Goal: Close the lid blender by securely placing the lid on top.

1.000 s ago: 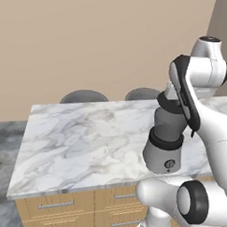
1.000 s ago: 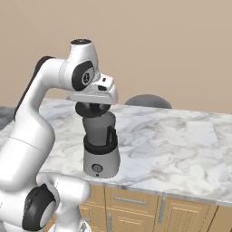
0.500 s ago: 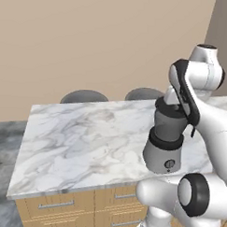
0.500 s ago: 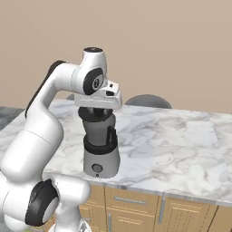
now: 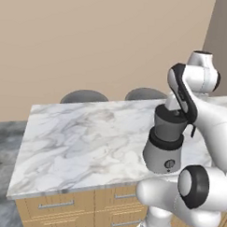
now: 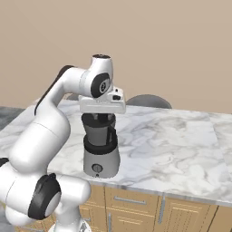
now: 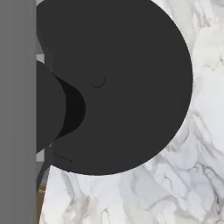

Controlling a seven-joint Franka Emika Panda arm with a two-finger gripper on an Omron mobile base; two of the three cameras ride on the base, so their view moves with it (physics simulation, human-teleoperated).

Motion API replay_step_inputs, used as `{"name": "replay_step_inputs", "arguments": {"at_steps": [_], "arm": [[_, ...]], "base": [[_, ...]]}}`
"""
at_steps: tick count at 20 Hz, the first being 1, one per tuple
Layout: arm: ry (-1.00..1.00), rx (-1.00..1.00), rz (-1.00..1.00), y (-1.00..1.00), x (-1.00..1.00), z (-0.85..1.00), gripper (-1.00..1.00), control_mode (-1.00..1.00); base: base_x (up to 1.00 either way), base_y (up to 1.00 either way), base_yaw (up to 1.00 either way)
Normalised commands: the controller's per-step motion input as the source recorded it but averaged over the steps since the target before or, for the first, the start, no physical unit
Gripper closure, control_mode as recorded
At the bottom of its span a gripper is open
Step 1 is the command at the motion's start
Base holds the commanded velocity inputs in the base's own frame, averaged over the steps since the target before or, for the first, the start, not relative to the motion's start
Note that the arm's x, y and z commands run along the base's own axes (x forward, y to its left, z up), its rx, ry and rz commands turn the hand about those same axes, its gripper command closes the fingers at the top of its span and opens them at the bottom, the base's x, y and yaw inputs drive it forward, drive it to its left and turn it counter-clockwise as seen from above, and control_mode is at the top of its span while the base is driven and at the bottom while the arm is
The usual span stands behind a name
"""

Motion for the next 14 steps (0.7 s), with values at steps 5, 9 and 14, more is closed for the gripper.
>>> {"name": "replay_step_inputs", "arguments": {"at_steps": [5, 9, 14], "arm": [[0.0, 0.0, 0.09, -0.38, 0.01, -0.02, 1.0, -1.0], [0.0, 0.0, 0.02, -0.07, 0.21, -0.02, 1.0, -1.0], [0.0, 0.0, 0.0, 0.13, 0.37, 0.0, 1.0, -1.0]], "base": [[0.0, 0.0, 0.0], [0.0, 0.0, 0.0], [0.0, 0.0, 0.0]]}}
